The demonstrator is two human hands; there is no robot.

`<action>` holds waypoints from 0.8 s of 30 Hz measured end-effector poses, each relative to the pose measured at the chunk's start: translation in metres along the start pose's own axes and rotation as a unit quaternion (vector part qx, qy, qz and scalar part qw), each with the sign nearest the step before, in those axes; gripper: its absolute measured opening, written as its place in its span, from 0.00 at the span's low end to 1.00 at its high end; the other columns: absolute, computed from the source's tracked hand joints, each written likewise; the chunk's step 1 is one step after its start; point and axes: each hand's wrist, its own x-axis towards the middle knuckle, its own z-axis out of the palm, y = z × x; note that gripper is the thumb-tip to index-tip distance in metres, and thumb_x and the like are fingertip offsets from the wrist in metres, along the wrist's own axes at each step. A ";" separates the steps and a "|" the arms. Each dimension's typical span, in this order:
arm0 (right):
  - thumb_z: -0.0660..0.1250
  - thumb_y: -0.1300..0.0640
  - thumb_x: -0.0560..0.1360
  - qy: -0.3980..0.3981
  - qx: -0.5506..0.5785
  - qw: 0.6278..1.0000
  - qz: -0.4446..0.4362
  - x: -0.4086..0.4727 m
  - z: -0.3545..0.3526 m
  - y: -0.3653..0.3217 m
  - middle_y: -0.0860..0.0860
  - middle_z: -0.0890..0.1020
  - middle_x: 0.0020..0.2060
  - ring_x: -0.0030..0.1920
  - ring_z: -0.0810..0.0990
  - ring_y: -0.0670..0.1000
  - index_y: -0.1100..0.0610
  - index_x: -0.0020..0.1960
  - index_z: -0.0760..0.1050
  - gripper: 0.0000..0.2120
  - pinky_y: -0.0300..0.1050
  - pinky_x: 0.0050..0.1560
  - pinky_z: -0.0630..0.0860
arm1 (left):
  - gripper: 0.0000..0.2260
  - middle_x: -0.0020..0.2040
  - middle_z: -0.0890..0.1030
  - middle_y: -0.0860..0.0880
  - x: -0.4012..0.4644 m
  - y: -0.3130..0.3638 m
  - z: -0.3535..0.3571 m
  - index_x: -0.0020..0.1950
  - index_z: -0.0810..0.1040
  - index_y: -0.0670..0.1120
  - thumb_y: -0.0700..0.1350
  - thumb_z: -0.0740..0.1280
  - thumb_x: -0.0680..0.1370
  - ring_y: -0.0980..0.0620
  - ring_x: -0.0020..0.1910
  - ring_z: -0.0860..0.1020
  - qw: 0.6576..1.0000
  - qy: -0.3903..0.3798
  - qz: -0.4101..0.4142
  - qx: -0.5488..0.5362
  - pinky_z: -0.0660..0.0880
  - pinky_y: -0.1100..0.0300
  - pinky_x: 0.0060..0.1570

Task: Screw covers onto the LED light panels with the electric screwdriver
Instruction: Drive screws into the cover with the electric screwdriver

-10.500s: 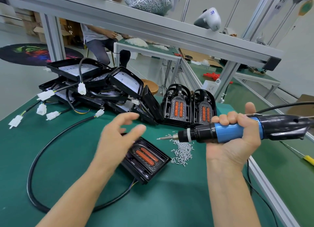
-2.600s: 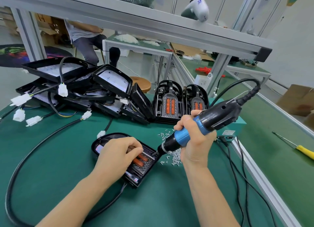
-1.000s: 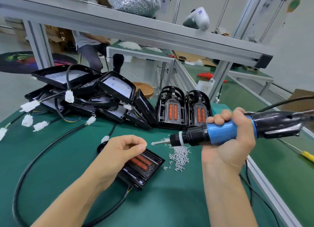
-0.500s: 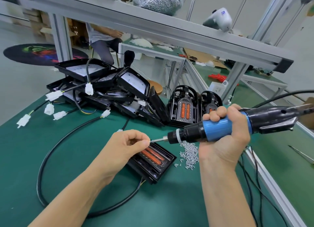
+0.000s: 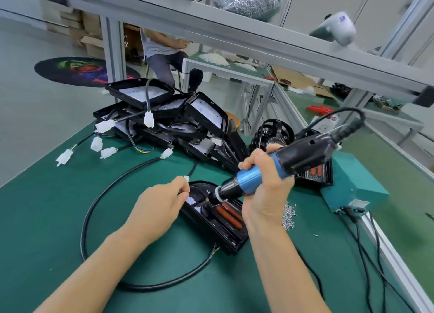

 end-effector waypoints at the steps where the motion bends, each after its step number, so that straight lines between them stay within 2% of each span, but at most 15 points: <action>1: 0.67 0.66 0.65 -0.001 -0.006 1.000 0.001 -0.001 0.001 0.003 0.49 0.74 0.26 0.28 0.73 0.51 0.55 0.44 0.70 0.11 0.46 0.38 0.71 | 0.04 0.32 0.77 0.48 0.000 0.000 0.000 0.48 0.71 0.49 0.47 0.59 0.81 0.47 0.36 0.75 1.000 -0.010 0.004 0.000 0.73 0.52 0.42; 9: 0.67 0.65 0.66 -0.018 -0.027 0.999 0.003 -0.001 0.005 0.013 0.50 0.75 0.26 0.29 0.73 0.52 0.53 0.44 0.72 0.11 0.50 0.43 0.70 | 0.04 0.32 0.76 0.50 0.002 -0.005 -0.002 0.47 0.71 0.50 0.46 0.60 0.81 0.50 0.32 0.70 0.999 -0.032 0.018 -0.013 0.71 0.53 0.41; 13: 0.67 0.65 0.66 -0.030 -0.044 0.999 -0.002 0.000 0.006 0.013 0.51 0.75 0.26 0.29 0.74 0.52 0.54 0.44 0.72 0.10 0.47 0.39 0.72 | 0.03 0.32 0.76 0.49 0.002 -0.005 -0.002 0.47 0.71 0.50 0.45 0.60 0.80 0.49 0.33 0.72 0.999 -0.031 0.017 -0.019 0.72 0.52 0.41; 18: 0.67 0.65 0.66 -0.046 -0.061 0.997 -0.010 0.001 0.010 0.013 0.51 0.75 0.26 0.28 0.74 0.51 0.56 0.44 0.72 0.09 0.46 0.38 0.74 | 0.03 0.31 0.76 0.49 0.003 -0.004 -0.001 0.46 0.71 0.49 0.45 0.60 0.80 0.52 0.29 0.68 0.999 -0.023 0.020 -0.028 0.70 0.54 0.39; 24: 0.69 0.65 0.67 -0.078 -0.055 0.995 0.001 0.004 0.013 0.012 0.50 0.80 0.32 0.31 0.78 0.53 0.50 0.35 0.78 0.10 0.45 0.41 0.76 | 0.04 0.27 0.72 0.52 0.005 -0.005 -0.001 0.45 0.70 0.50 0.45 0.61 0.80 0.53 0.28 0.68 0.999 -0.023 0.021 -0.019 0.69 0.55 0.37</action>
